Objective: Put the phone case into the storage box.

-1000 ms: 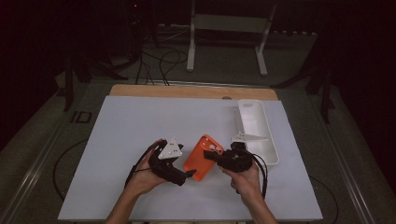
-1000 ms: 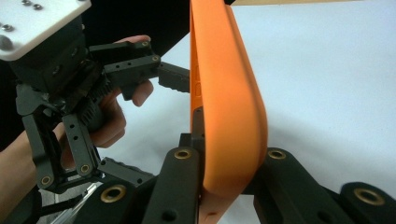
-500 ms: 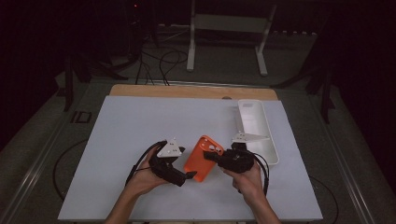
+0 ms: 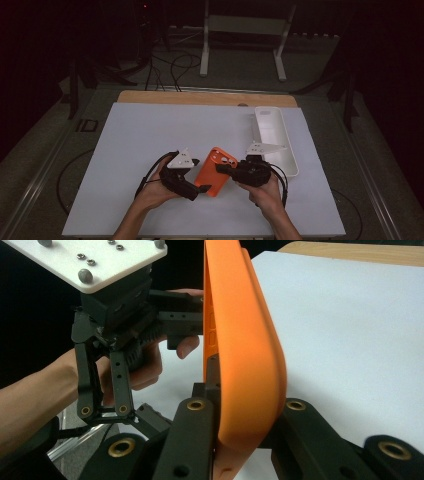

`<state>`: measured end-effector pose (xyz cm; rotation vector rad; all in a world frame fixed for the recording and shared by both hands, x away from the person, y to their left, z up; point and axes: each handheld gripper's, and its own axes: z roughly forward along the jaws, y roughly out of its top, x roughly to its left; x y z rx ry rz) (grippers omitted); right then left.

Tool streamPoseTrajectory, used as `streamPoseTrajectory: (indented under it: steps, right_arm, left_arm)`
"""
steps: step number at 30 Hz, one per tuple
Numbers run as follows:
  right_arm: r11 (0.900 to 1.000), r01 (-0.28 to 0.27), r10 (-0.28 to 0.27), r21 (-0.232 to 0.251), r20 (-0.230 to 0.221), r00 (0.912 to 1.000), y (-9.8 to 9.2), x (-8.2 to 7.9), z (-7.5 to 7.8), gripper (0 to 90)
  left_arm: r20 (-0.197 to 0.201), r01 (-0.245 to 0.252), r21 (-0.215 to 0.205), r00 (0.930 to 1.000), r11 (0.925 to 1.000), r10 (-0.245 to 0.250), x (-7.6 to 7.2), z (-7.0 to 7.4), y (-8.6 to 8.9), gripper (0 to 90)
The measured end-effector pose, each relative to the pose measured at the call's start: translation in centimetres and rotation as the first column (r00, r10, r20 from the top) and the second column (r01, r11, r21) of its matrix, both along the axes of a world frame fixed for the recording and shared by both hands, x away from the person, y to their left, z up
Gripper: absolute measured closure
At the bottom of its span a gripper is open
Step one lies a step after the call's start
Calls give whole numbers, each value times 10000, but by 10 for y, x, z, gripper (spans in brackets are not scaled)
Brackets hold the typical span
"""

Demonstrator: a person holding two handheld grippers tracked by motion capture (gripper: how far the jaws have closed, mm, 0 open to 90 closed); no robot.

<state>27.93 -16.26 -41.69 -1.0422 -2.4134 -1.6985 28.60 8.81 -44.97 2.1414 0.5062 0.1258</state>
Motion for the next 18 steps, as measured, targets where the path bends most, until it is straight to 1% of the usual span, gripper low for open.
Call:
streamPoseTrajectory:
  steps: [3,10,12,14,18]
  right_arm:
    - [9997,-169,169,180,-31,9999,0,0,0,831]
    - [9991,-392,390,171,144,9991,2,-1,2,830]
    - [9987,-477,473,169,226,9986,2,-1,2,829]
    - [9984,-537,532,151,291,9982,3,-2,3,830]
    - [9980,-608,603,159,327,9976,4,-2,3,830]
  left_arm:
    - [-80,114,-89,9999,9999,-115,0,0,0,95]
    - [-174,301,-282,9994,9991,-306,-1,0,0,111]
    - [-180,330,-332,9993,9989,-337,-1,0,0,130]
    - [-224,371,-473,9990,9982,-382,-1,0,1,152]
    - [-262,480,-604,9984,9970,-497,-1,1,2,198]
